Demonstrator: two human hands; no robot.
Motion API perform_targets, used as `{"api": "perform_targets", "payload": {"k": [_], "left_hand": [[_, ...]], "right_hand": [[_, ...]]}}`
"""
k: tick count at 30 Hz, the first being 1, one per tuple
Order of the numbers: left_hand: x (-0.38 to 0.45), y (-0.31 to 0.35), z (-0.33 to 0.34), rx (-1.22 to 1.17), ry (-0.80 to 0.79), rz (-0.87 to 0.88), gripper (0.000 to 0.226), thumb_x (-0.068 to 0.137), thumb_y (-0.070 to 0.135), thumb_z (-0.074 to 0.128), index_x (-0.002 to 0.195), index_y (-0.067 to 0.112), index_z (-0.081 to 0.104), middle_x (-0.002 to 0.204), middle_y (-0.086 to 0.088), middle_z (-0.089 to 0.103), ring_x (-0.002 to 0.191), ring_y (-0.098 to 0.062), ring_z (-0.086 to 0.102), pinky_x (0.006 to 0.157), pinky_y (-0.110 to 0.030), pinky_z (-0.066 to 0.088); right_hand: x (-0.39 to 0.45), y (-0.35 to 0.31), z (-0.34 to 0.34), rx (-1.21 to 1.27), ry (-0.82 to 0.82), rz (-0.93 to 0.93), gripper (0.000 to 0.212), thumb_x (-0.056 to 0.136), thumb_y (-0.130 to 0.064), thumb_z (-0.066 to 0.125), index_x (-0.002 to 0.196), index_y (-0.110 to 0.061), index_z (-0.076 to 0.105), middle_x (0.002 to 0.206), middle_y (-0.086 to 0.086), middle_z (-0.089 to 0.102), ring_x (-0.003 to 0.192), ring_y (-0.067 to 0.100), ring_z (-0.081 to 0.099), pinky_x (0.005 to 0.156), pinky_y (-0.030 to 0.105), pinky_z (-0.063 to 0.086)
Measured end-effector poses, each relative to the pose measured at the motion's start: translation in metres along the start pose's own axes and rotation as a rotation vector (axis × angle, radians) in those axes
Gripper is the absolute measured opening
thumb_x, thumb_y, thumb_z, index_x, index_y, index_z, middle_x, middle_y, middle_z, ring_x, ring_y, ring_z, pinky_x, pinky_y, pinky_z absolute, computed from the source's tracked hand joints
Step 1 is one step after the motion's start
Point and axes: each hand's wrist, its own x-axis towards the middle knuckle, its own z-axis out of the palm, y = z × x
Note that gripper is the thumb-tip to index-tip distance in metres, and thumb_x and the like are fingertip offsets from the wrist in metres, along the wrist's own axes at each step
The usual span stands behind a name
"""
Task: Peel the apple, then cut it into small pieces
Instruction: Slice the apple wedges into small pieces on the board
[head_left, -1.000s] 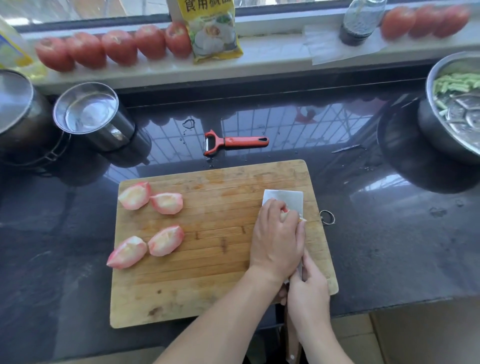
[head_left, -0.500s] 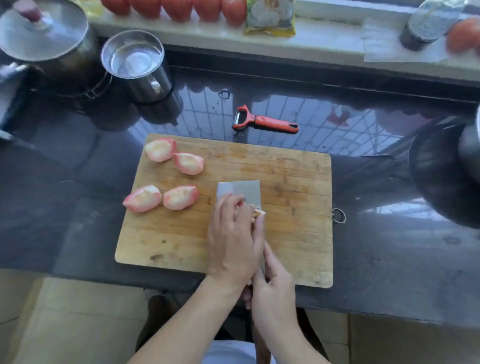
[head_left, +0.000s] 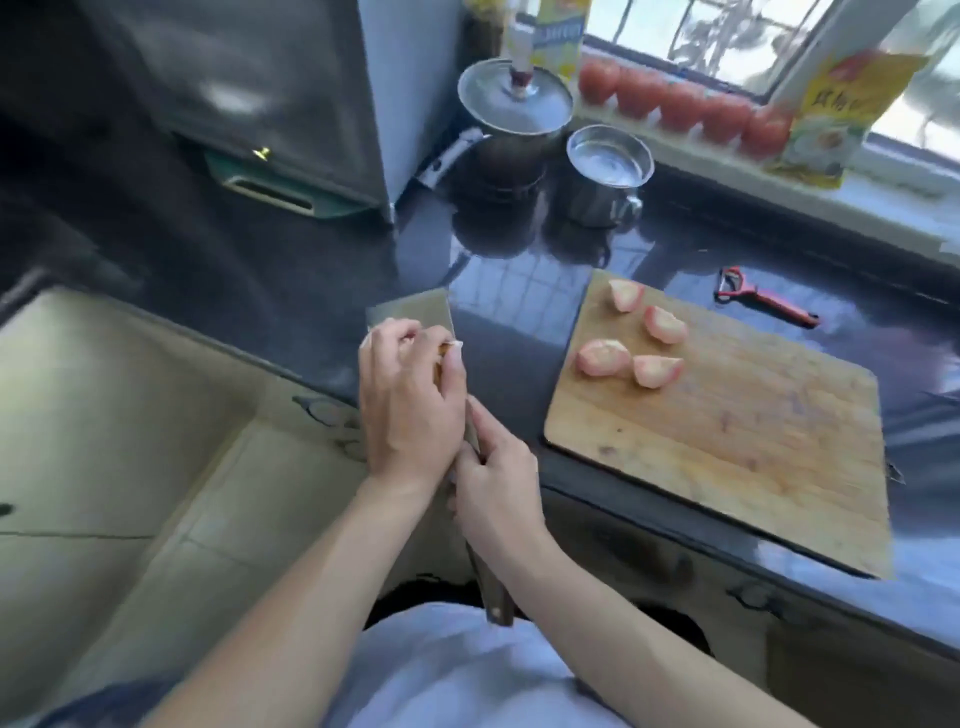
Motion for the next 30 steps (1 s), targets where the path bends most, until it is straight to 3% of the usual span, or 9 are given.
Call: {"api": "perform_targets", "payload": {"k": [6,10,15,21,27,30], "left_hand": [[0.008,-0.064,-0.071,0.001,0.094,-0.141,0.016,0.098,0.026,0.062,0.099,0.013,0.071,0.115,-0.010,0.057,0.114,-0.030,0.054,0.101,-0.043,0.045],[0.000,-0.096,-0.112,0.030,0.167,-0.266,0.035,0.100,0.042,0.049,0.102,0.015,0.071,0.117,-0.008,0.056,0.114,-0.027,0.053,0.099,-0.040,0.046],[-0.046,-0.147,-0.144,0.164,0.320,-0.442,0.029,0.100,0.035,0.053,0.101,0.013,0.072,0.115,-0.009,0.057,0.113,-0.027,0.054,0.099,-0.040,0.047],[-0.161,-0.227,-0.153,0.309,0.459,-0.675,0.026,0.097,0.030,0.056,0.101,0.010,0.071,0.110,-0.012,0.057,0.113,-0.030,0.054,0.100,-0.040,0.046],[-0.273,-0.339,-0.166,0.351,0.529,-0.831,0.020,0.096,0.029,0.062,0.099,0.011,0.072,0.110,-0.007,0.056,0.110,-0.025,0.056,0.093,-0.041,0.051],[-0.324,-0.428,-0.169,0.351,0.545,-0.859,0.019,0.094,0.028,0.066,0.097,0.011,0.072,0.109,-0.008,0.056,0.108,-0.025,0.056,0.090,-0.041,0.053]], "right_hand": [[-0.013,-0.038,0.077,-0.095,-0.168,0.020,0.062,0.080,0.004,0.040,0.114,-0.039,0.069,0.065,-0.014,0.061,0.059,0.009,0.050,0.060,0.031,0.044],[-0.018,-0.050,0.114,-0.163,-0.342,0.015,0.064,0.077,0.005,0.039,0.104,-0.044,0.070,0.070,0.007,0.065,0.059,0.016,0.047,0.057,0.034,0.045],[-0.028,-0.037,0.155,-0.264,-0.679,-0.014,0.056,0.079,0.006,0.043,0.104,-0.036,0.071,0.065,-0.004,0.066,0.054,0.010,0.053,0.051,0.025,0.045],[-0.064,0.057,0.226,-0.477,-0.954,0.000,0.046,0.074,-0.006,0.042,0.100,-0.035,0.068,0.062,-0.004,0.063,0.066,0.032,0.058,0.065,0.051,0.053],[-0.117,0.157,0.326,-0.603,-1.040,0.034,0.046,0.075,-0.007,0.040,0.102,-0.033,0.067,0.059,0.002,0.062,0.063,0.037,0.057,0.058,0.045,0.052],[-0.137,0.228,0.402,-0.589,-1.041,0.086,0.048,0.071,-0.006,0.039,0.102,-0.028,0.067,0.057,0.000,0.058,0.058,0.029,0.049,0.054,0.041,0.044]]}}
